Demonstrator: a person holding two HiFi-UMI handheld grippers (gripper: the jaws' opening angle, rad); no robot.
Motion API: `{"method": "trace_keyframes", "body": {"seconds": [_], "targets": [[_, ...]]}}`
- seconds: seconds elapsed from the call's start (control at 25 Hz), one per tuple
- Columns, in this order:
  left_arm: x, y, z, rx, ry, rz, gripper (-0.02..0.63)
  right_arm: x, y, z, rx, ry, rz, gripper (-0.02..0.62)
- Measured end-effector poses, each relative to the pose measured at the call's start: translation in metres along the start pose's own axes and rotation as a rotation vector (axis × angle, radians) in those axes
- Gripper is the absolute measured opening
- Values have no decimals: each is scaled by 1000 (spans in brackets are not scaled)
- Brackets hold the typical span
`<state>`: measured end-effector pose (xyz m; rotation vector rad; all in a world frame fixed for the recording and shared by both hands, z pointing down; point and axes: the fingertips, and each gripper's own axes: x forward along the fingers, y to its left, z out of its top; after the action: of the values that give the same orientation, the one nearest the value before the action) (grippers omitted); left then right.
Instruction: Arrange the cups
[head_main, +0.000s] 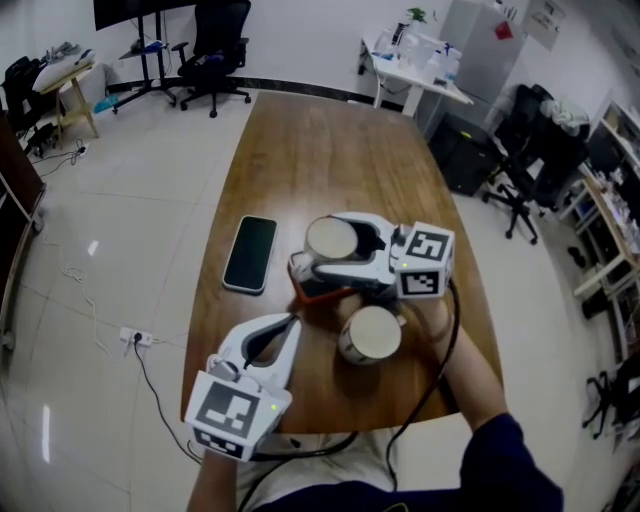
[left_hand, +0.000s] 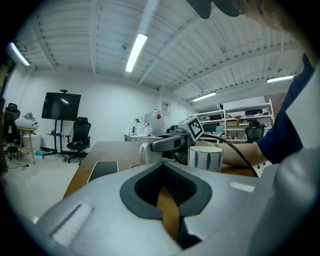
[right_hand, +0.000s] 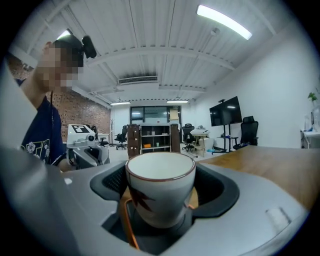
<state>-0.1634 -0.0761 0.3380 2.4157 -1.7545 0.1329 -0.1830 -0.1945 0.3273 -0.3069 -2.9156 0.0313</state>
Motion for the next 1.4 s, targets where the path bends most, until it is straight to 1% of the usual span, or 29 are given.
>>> {"method": "trace_keyframes", "body": {"seconds": [0.04,0.08,0.12,0.24,0.28,0.36,0.44,0.48,0.52,0.56,0.6,0.64,0.68,0.72,0.76,0.84,0.92,1.04,1.4], "targets": [[0,0,0,-1,1,0,5,-2,0,2,-11,-18,-7,388],[0,0,-1,-1,2,0,5,-5,-1,6,-19,-43,-21,403],[0,0,-1,-2,2,0,5,-10,-3,12,-20,-75,-39,440],[1,0,-1,0,4,1,5,-40,-23,32,-2,-169,-119,495],[2,-1,-1,-1,5,1,5,-54,-32,37,4,-192,-156,495],[2,-3,-1,-1,6,-1,5,-87,-54,36,16,-216,-261,504],[0,-2,-2,0,0,-5,5,-119,-75,21,54,-222,-374,514],[-2,-1,-2,-2,-4,-6,5,-133,-82,11,90,-227,-413,508],[-5,1,-1,-3,-7,-7,5,-142,-87,1,128,-233,-435,472],[-8,5,0,-1,-9,-4,5,-149,-90,-5,157,-240,-445,395],[-10,10,1,5,-8,4,5,-152,-92,-5,166,-251,-445,278],[-12,15,2,12,-8,14,5,-153,-94,0,159,-262,-439,199],[-11,18,3,13,-12,23,5,-154,-97,6,142,-269,-433,133],[-10,17,3,8,-16,26,5,-156,-99,10,125,-267,-430,39],[-7,15,3,3,-17,26,5,-160,-100,10,111,-254,-433,5],[-2,9,2,-1,-7,20,5,-167,-103,-3,92,-191,-457,5],[-1,6,2,1,4,16,5,-170,-110,-24,86,-122,-495,4],[-3,6,2,3,10,11,5,-167,-119,-44,116,-64,-523,4],[-7,2,8,-5,15,4,4,-161,-112,-37,143,-25,-521,4]]}}
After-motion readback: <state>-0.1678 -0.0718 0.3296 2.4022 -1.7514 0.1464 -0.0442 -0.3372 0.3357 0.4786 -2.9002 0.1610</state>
